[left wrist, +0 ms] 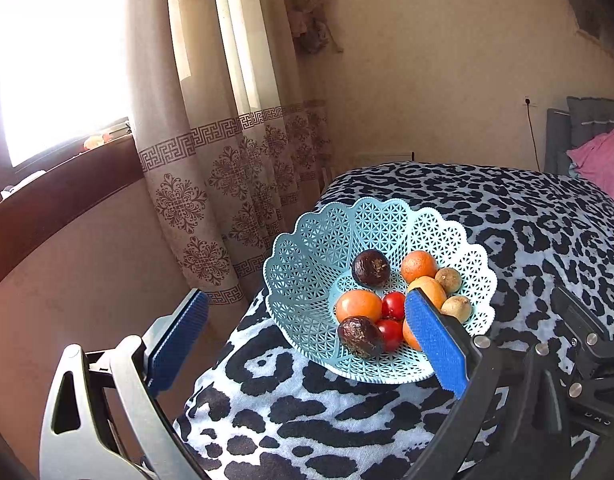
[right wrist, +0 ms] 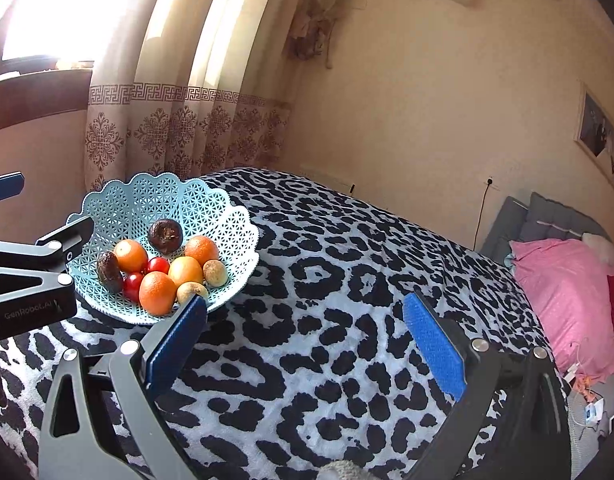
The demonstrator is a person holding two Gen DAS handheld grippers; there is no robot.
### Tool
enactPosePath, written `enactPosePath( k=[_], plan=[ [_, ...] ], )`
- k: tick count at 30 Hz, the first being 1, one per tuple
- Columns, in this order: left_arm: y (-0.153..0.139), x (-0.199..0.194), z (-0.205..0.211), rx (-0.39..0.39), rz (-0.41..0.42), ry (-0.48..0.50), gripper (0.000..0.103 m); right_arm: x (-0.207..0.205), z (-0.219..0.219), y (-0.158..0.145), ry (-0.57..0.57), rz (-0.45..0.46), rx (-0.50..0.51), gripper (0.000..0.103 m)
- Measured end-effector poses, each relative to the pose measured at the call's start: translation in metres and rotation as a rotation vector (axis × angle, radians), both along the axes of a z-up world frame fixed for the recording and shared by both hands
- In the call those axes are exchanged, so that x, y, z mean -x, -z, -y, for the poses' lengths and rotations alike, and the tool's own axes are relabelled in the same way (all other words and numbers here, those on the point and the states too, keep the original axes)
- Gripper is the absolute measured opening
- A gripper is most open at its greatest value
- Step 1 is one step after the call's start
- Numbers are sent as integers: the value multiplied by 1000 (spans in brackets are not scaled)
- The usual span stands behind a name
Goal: Organize fruits
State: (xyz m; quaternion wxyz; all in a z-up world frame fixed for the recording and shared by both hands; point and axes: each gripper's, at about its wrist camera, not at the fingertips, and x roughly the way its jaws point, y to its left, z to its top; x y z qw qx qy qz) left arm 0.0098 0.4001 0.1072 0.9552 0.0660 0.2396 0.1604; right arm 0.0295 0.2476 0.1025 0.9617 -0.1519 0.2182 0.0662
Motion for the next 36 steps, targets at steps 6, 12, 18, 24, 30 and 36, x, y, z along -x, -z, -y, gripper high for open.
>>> enactPosePath(
  k=[6,12,18,24,30,36],
  plan=[
    [-1,1,0,-21,3,-4,100,3,-4,1,-18,-2,10,98],
    [-1,1,2,-42,2,1,100,4,-7,2,-26,-6,17,98],
    [0,1,3,-53,-3,8,100,5,-7,2,-41,-11,12,98],
    [0,1,3,-63,-6,11,100,3,-7,4,-56,-31,5,98],
    [0,1,4,-64,-6,11,100,2,-8,6,-68,-42,2,98],
    [0,1,4,-63,-6,11,100,3,-11,8,-81,-40,17,98]
  ],
)
